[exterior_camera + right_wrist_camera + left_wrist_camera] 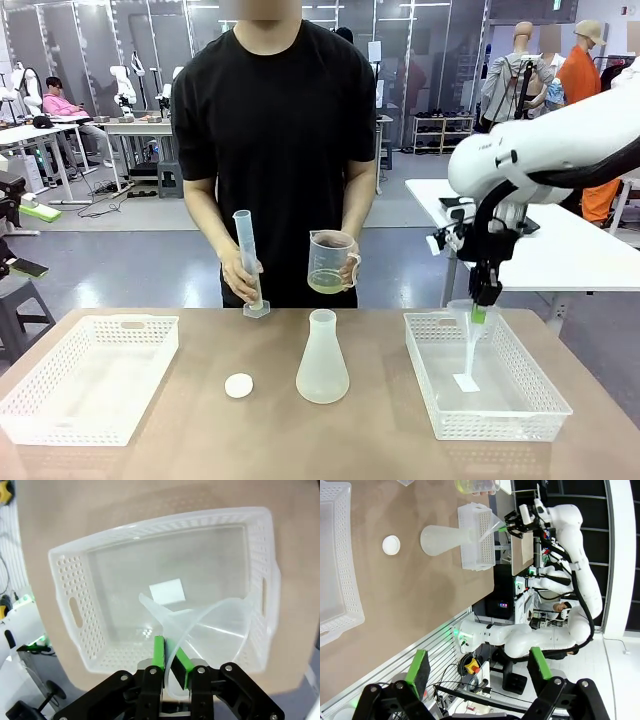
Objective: Prepare the solutions needed for the experiment.
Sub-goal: Pick up the Plastic Funnel and insert it into the Big flask.
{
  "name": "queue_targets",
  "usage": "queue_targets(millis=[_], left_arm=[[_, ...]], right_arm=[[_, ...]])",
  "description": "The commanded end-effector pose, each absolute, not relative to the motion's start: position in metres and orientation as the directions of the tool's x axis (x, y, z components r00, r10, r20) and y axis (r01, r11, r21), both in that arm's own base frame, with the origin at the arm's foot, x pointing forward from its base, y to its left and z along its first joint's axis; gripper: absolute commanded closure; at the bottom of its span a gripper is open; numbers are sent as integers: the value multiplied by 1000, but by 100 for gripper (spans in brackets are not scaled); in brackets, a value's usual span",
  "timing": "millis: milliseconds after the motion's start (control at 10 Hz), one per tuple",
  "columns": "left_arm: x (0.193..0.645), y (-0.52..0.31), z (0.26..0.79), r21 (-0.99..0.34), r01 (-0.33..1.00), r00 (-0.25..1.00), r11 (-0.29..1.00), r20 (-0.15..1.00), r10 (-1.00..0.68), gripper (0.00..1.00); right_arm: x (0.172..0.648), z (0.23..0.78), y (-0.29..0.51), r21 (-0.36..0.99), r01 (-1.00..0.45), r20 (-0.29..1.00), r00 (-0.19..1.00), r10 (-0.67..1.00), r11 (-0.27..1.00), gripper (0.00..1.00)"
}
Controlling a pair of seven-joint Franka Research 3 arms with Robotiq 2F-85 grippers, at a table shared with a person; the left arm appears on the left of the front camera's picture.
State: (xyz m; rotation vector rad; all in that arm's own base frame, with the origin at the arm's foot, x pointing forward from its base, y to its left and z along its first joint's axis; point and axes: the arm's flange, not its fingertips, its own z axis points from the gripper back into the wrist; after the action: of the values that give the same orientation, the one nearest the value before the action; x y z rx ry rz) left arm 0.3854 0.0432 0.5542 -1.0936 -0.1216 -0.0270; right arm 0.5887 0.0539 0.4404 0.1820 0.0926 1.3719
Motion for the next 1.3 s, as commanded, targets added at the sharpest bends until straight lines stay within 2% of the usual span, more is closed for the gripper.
queue_targets(millis=[0, 300, 500, 700, 800, 1200], left_arm=[[385, 44, 559, -882, 66, 995, 467, 93, 34, 0], [385, 44, 559, -882, 66, 995, 467, 93, 34, 0], [385, 44, 559, -882, 66, 995, 467, 93, 34, 0], [385, 44, 559, -882, 66, 995, 467, 93, 34, 0], [385, 44, 559, -882, 66, 995, 467, 93, 34, 0], [385, 44, 559, -882, 66, 995, 467, 93, 34, 0]], right_arm=[[564, 482, 69, 37, -978, -31, 203, 979, 204, 100], [526, 562, 95, -259, -953, -70, 183, 981, 159, 100], [508, 581, 105, -381, -911, -82, 203, 976, 158, 100], [501, 583, 108, -422, -884, -81, 256, 963, 200, 100], [511, 606, 108, -367, -921, -73, 168, 983, 130, 100], [511, 606, 108, -367, -921, -73, 168, 983, 130, 100]])
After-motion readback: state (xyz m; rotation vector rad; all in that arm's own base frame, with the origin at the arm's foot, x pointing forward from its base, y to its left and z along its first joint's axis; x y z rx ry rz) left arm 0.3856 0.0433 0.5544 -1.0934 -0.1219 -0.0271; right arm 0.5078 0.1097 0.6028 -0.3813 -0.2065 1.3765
